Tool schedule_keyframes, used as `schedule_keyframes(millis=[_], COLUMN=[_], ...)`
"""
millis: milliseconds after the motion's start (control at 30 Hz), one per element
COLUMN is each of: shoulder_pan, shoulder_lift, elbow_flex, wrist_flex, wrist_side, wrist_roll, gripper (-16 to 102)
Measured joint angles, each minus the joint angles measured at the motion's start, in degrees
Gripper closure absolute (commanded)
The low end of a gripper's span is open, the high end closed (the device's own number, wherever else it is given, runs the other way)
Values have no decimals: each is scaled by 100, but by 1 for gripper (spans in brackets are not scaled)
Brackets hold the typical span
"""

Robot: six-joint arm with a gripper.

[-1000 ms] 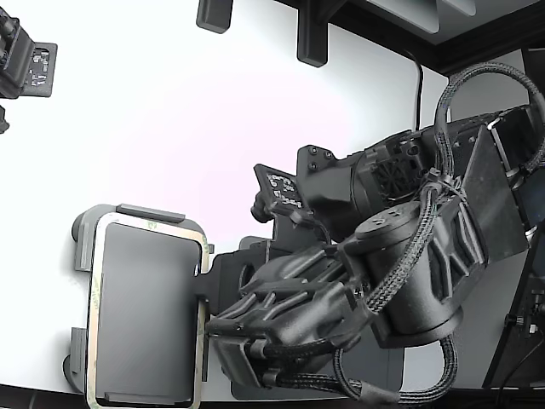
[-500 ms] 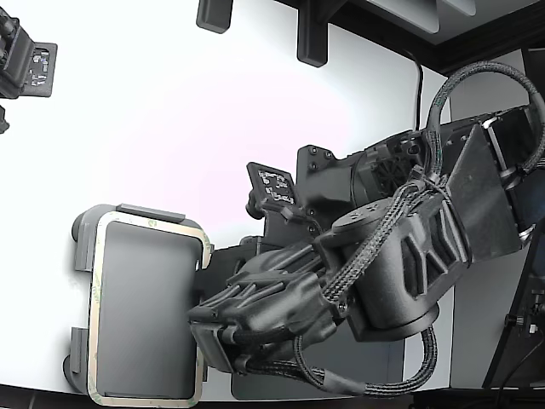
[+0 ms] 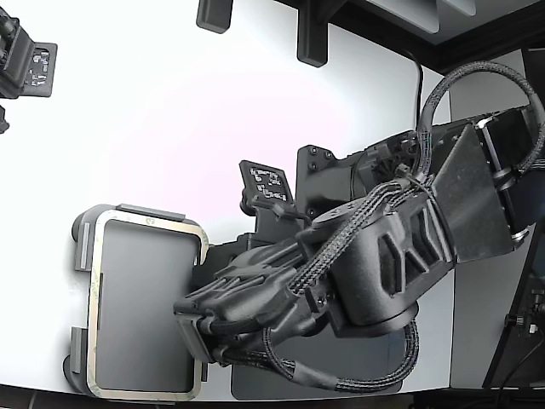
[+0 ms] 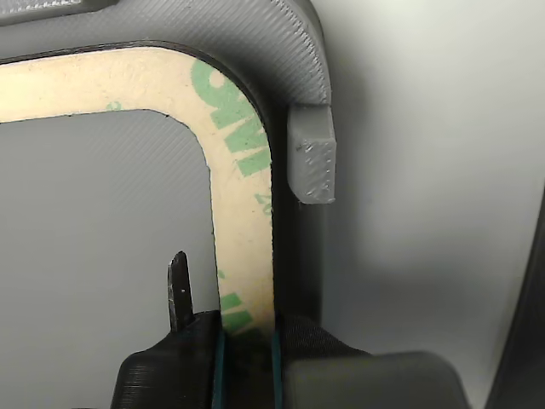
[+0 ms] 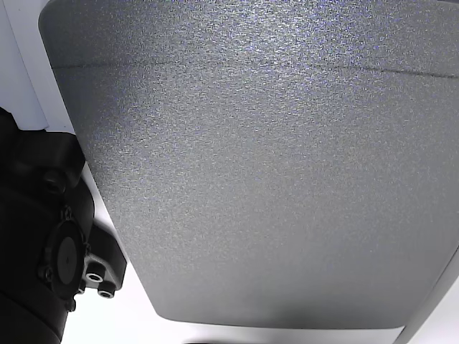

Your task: Grab top frame and put it into gray box.

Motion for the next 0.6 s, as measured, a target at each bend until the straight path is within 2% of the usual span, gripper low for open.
schedule_keyframes(millis=[600], shoulder_pan=[-97], shoulder_lift=[-185], elbow_flex=[-44], wrist_flex=[0], wrist_side=[-62], wrist_roll=[-35], gripper=[99])
